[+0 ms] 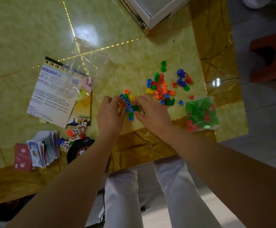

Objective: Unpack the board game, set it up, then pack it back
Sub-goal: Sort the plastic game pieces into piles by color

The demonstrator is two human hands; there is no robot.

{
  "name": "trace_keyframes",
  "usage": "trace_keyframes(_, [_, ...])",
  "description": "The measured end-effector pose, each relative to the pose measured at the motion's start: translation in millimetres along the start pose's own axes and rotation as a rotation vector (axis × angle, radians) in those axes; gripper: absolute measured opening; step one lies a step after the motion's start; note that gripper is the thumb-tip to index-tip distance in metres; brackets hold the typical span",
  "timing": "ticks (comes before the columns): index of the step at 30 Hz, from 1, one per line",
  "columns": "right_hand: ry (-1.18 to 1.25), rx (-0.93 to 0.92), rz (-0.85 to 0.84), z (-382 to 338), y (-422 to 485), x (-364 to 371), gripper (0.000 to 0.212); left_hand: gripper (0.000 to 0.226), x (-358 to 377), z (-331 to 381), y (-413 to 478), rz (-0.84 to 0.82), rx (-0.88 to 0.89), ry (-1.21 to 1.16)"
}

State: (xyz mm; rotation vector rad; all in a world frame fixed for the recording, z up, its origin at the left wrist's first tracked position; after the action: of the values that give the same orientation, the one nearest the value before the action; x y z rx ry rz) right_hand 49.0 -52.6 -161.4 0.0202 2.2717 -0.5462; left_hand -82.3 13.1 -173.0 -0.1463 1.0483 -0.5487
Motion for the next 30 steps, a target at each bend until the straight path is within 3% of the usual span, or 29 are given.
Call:
trace_keyframes(6, [-0.086, 0.063, 0.049, 0, 10, 4, 0.014, 0.010, -13, -21, 5, 0.017, -0.031, -0.038])
trace_keyframes(10, [-0.037, 0.163, 0.209, 8, 14, -7, 0.013, 0.010, -23, -32, 6, 0.048, -0.063, -0.072])
trace_keyframes(14, [-0.020, 0.086, 0.265, -6, 8, -6, 0.015, 0.018, -30, -38, 9, 0.119, -0.088, -0.035])
trace_keyframes(17, [0.000, 0.052, 0.205, -20, -3, 12, 0.011, 0.027, -32, -31, 6, 0.125, 0.017, -0.016])
trace_keyframes(22, [-0.003, 0.153, 0.179, -18, -8, 29, 0.020, 0.014, -15, -21, 2, -0.047, 0.287, 0.112])
trace_keyframes(25, [0.008, 0.204, 0.203, -13, -3, 27, 0.018, 0.010, -11, -25, 6, -0.069, 0.251, 0.088])
trace_keyframes(30, [0.070, 0.259, 0.213, -15, 6, 25, 0.008, 0.010, -21, -22, 10, -0.022, 0.127, -0.143])
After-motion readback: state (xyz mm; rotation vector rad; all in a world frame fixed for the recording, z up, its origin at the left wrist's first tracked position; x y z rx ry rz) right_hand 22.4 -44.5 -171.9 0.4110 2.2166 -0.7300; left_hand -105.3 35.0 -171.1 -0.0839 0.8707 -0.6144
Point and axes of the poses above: each hand's wrist, its own y-axis towards the middle knuckle, its own x-axis out of the palm, z = x × y, the point moved 4 cm from there along y, towards the middle knuckle, and after that the axes turned 1 degree about -x, right-handed, at the moved point
